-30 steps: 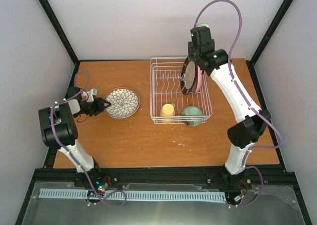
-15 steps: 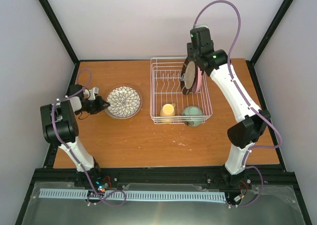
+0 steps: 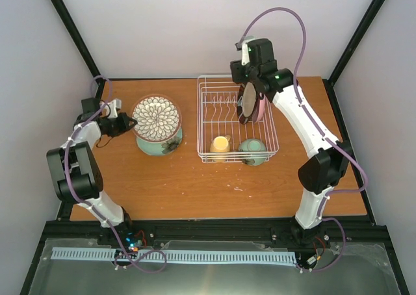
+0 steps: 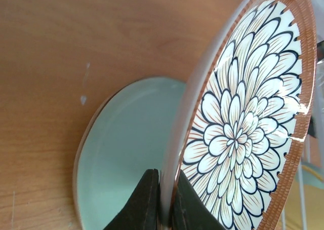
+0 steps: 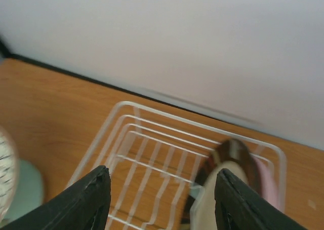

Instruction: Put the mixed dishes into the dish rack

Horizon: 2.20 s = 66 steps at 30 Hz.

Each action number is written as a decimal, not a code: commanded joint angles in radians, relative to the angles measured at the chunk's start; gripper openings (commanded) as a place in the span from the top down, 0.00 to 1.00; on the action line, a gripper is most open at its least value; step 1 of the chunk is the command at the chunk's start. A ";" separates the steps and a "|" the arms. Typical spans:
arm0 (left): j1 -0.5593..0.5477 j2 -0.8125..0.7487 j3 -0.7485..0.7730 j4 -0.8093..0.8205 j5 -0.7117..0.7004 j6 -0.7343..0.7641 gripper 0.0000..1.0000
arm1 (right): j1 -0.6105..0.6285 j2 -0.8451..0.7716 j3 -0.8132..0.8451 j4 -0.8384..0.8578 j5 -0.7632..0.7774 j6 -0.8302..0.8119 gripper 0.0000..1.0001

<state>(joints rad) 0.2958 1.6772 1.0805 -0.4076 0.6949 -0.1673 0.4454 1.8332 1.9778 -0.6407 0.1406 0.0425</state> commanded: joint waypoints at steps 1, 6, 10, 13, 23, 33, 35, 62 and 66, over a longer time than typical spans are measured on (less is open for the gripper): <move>-0.003 -0.109 0.087 0.081 0.143 -0.062 0.99 | 0.008 0.041 0.021 0.061 -0.355 -0.060 0.44; -0.003 -0.184 0.113 0.117 0.170 -0.112 0.99 | 0.014 0.204 0.212 -0.068 -0.722 -0.061 0.41; -0.008 -0.214 0.139 0.110 0.183 -0.139 1.00 | 0.021 0.326 0.312 -0.120 -0.980 -0.003 0.43; -0.016 -0.241 0.136 0.110 0.179 -0.150 0.99 | 0.030 0.349 0.270 -0.048 -1.094 0.062 0.45; -0.024 -0.309 0.099 0.110 0.161 -0.179 0.99 | 0.090 0.410 0.313 -0.115 -1.179 0.041 0.44; -0.023 -0.366 0.047 0.101 0.150 -0.187 0.99 | 0.141 0.489 0.378 -0.011 -1.211 0.141 0.45; -0.024 -0.374 0.033 0.105 0.150 -0.190 0.99 | 0.152 0.510 0.399 0.010 -1.223 0.165 0.47; -0.024 -0.335 0.034 0.080 0.016 -0.167 0.39 | 0.143 0.396 0.297 0.104 -0.969 0.215 0.97; -0.024 -0.298 0.064 0.088 -0.010 -0.164 0.26 | 0.119 0.350 0.254 0.137 -0.917 0.236 0.97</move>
<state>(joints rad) 0.2691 1.3487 1.0790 -0.3367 0.7136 -0.3309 0.5949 2.3280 2.2330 -0.6357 -0.7860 0.2672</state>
